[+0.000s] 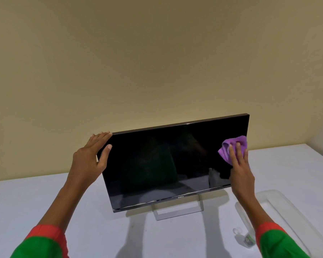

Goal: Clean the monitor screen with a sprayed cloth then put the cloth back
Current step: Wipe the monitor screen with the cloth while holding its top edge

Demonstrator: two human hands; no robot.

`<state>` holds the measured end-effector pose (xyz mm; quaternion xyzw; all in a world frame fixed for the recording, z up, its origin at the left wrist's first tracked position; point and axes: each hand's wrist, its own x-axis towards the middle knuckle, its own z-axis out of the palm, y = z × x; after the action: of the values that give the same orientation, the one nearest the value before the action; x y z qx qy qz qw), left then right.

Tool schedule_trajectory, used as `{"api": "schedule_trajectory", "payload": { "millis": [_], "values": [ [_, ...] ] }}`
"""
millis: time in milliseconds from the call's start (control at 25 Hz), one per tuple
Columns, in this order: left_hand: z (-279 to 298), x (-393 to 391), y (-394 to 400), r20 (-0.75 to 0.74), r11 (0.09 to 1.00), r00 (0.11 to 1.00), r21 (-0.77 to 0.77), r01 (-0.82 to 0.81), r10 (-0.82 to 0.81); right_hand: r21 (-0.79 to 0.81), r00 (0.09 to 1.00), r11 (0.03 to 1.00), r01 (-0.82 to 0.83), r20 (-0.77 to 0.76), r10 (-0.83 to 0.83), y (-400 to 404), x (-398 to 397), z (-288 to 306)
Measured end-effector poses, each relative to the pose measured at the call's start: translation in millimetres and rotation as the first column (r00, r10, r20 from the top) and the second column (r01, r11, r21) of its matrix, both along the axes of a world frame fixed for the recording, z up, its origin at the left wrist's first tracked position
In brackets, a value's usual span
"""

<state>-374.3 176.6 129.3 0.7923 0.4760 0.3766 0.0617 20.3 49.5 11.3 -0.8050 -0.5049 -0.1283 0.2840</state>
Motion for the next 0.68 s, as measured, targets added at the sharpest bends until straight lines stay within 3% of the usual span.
{"api": "schedule_trajectory", "payload": {
  "millis": [80,160,280,360,400,440,480,520,600,680],
  "values": [
    [0,-1,0,-0.009,1.0,1.0,-0.011,0.009,-0.009,0.102,0.961,0.988,0.117,-0.264,-0.086,7,-16,3],
    [-1,-3,0,-0.024,1.0,1.0,-0.019,0.017,-0.017,0.18,0.859,0.957,0.229,-0.5,-0.112,19,-38,9],
    [-1,-5,3,-0.043,0.999,0.998,-0.024,0.035,-0.036,0.21,0.682,0.93,0.302,-0.729,-0.057,34,-86,15],
    [-1,-6,6,-0.057,0.998,0.997,-0.028,0.05,-0.052,0.255,0.625,0.935,0.248,-0.779,0.047,39,-128,16],
    [-1,-8,7,-0.059,0.998,0.996,-0.03,0.06,-0.062,0.264,0.697,0.944,0.197,-0.715,0.054,40,-147,13],
    [-1,-9,8,-0.061,0.997,0.996,-0.032,0.07,-0.072,0.223,0.827,0.967,0.121,-0.562,0.026,41,-166,8],
    [-1,-11,9,-0.067,0.996,0.994,-0.036,0.078,-0.081,0.138,0.942,0.988,0.065,-0.336,-0.015,42,-184,1],
    [-1,-12,11,-0.078,0.996,0.993,-0.04,0.084,-0.087,0.066,0.993,0.998,0.02,-0.118,-0.012,43,-196,-5],
    [-1,-13,11,-0.1,0.995,0.991,-0.051,0.089,-0.094,-0.069,0.969,0.99,-0.12,0.207,0.132,39,-203,-18],
    [-1,-13,11,-0.104,0.995,0.99,-0.054,0.088,-0.093,-0.206,0.823,0.948,-0.242,0.474,0.313,31,-191,-27]
  ]
}}
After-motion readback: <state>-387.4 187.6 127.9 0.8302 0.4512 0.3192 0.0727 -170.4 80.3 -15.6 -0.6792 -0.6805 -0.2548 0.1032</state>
